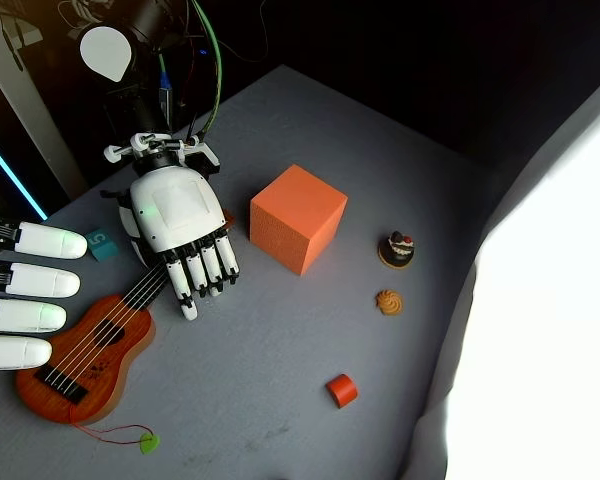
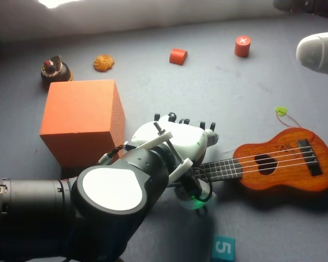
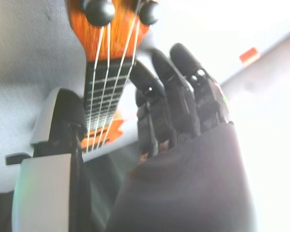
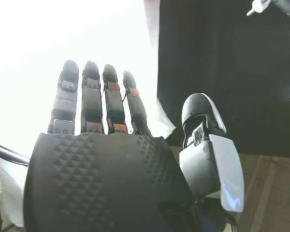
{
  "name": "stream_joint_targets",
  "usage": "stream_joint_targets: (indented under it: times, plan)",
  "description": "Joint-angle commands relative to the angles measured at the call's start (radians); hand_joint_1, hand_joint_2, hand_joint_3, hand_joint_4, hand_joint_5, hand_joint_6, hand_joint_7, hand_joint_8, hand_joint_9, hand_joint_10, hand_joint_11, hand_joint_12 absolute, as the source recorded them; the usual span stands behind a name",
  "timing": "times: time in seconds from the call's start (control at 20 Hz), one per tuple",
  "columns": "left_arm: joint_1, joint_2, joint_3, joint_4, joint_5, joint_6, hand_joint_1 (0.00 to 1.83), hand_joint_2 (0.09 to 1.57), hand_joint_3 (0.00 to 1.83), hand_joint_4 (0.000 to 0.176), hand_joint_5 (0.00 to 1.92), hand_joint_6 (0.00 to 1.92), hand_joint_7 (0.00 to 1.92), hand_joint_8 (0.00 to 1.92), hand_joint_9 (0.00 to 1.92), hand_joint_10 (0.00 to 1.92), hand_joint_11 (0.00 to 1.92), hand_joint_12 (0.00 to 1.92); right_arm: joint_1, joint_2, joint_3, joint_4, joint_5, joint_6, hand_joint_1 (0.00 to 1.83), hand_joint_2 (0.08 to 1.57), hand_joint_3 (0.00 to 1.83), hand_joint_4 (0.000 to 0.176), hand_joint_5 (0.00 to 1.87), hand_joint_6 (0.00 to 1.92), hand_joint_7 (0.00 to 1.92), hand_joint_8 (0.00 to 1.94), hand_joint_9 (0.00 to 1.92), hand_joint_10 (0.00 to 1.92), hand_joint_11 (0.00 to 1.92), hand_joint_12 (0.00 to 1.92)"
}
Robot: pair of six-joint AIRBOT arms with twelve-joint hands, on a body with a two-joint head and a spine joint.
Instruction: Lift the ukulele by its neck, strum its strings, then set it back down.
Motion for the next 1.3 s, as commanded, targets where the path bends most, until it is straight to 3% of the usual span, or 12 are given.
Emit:
stream_joint_targets:
  times: [0.0, 0.15, 0.4, 0.55, 0.65, 0.7, 0.75, 0.8, 0.85, 0.95, 1.0, 1.25]
  plan:
    - [0.0, -0.004, 0.004, 0.056, 0.004, 0.0, 0.5, 0.99, 0.0, 0.113, 0.0, 0.0, 0.0, 0.0, 0.01, 0.0, 0.0, 0.4, 0.01, 0.003, -0.003, 0.005, 0.119, 0.008, 0.0, 1.31, 0.0, 0.0, 0.13, 0.01, 0.14, 0.01, 0.11, 0.02, 0.0, 0.12]
    - [-0.015, 0.002, 0.019, 0.095, -0.039, 0.01, 0.33, 0.96, 0.0, 0.109, 0.0, 0.0, 0.0, 0.0, 0.0, 0.0, 0.0, 0.04, 0.01, 0.003, -0.003, 0.005, 0.119, 0.007, 0.0, 1.31, 0.0, 0.0, 0.12, 0.0, 0.13, 0.0, 0.1, 0.01, 0.0, 0.05]
    - [-0.042, 0.023, 0.045, 0.159, -0.109, 0.011, 0.24, 0.93, 0.0, 0.093, 0.0, 0.0, 0.0, 0.0, 0.0, 0.0, 0.0, 0.05, 0.01, 0.003, -0.003, 0.005, 0.119, 0.005, 0.0, 1.31, 0.0, 0.0, 0.14, 0.01, 0.16, 0.01, 0.14, 0.02, 0.0, 0.19]
    - [-0.067, 0.046, 0.058, 0.198, -0.167, 0.019, 0.17, 0.98, 0.01, 0.084, 0.0, 0.0, 0.0, 0.0, 0.01, 0.0, 0.0, 0.29, 0.01, 0.003, -0.003, 0.004, 0.119, 0.004, 0.0, 1.31, 0.0, 0.0, 0.15, 0.01, 0.18, 0.0, 0.16, 0.03, 0.0, 0.29]
    - [-0.09, 0.063, 0.073, 0.245, -0.236, 0.019, 0.1, 1.1, 0.01, 0.032, 0.16, 0.02, 0.3, 0.02, 0.29, 0.05, 0.0, 0.84, 0.009, 0.003, -0.003, 0.002, 0.12, 0.003, 0.0, 1.3, 0.0, 0.0, 0.13, 0.0, 0.16, 0.0, 0.16, 0.03, 0.0, 0.28]
    - [-0.104, 0.07, 0.081, 0.266, -0.275, 0.019, 0.09, 1.16, 0.01, 0.0, 0.49, 0.06, 0.65, 0.06, 0.62, 0.12, 0.15, 1.05, 0.009, 0.003, -0.003, -0.001, 0.12, 0.002, 0.0, 1.3, 0.0, 0.0, 0.15, 0.01, 0.2, 0.01, 0.2, 0.04, 0.0, 0.43]
    - [-0.123, 0.079, 0.091, 0.288, -0.324, 0.018, 0.05, 1.21, 0.01, 0.0, 0.75, 0.07, 0.96, 0.08, 0.93, 0.17, 0.48, 1.09, 0.008, 0.003, -0.003, -0.015, 0.122, 0.002, 0.02, 1.31, 0.0, 0.0, 0.35, 0.1, 0.41, 0.07, 0.38, 0.15, 0.0, 1.03]
    - [-0.137, 0.086, 0.096, 0.295, -0.355, 0.018, 0.03, 1.24, 0.0, 0.0, 0.88, 0.05, 1.09, 0.06, 1.09, 0.21, 0.67, 1.13, 0.005, 0.003, -0.003, -0.045, 0.13, 0.002, 0.01, 1.32, 0.0, 0.0, 0.47, 0.33, 0.59, 0.16, 0.4, 0.62, 0.0, 1.44]
    - [-0.154, 0.096, 0.098, 0.303, -0.381, 0.018, 0.0, 1.25, 0.0, 0.0, 1.02, 0.06, 1.22, 0.08, 1.23, 0.27, 0.88, 1.12, 0.001, 0.002, -0.004, -0.077, 0.147, 0.002, 0.06, 1.32, 0.0, 0.0, 0.64, 0.72, 0.79, 0.53, 0.58, 1.1, 0.17, 1.73]
    - [-0.186, 0.119, 0.1, 0.309, -0.436, 0.018, 0.0, 1.26, 0.0, 0.0, 1.15, 0.05, 1.34, 0.1, 1.31, 0.33, 0.99, 1.1, 0.0, 0.001, -0.004, -0.082, 0.151, 0.002, 0.14, 1.31, 0.0, 0.0, 0.79, 1.01, 0.87, 1.11, 0.71, 1.51, 0.44, 1.91]
    - [-0.207, 0.136, 0.1, 0.309, -0.464, 0.018, 0.0, 1.26, 0.0, 0.0, 1.24, 0.06, 1.4, 0.09, 1.37, 0.34, 1.02, 1.06, 0.0, 0.001, -0.004, -0.082, 0.151, 0.002, 0.15, 1.3, 0.0, 0.0, 0.88, 1.08, 0.95, 1.22, 0.78, 1.6, 0.61, 1.92]
    - [-0.303, 0.195, 0.109, 0.315, -0.603, 0.038, 0.05, 1.29, 0.0, 0.0, 1.35, 0.07, 1.51, 0.06, 1.25, 0.82, 0.95, 1.43, 0.0, 0.001, -0.006, -0.082, 0.151, 0.002, 0.08, 1.32, 0.0, 0.0, 0.95, 1.07, 1.12, 1.19, 0.99, 1.56, 0.75, 1.92]
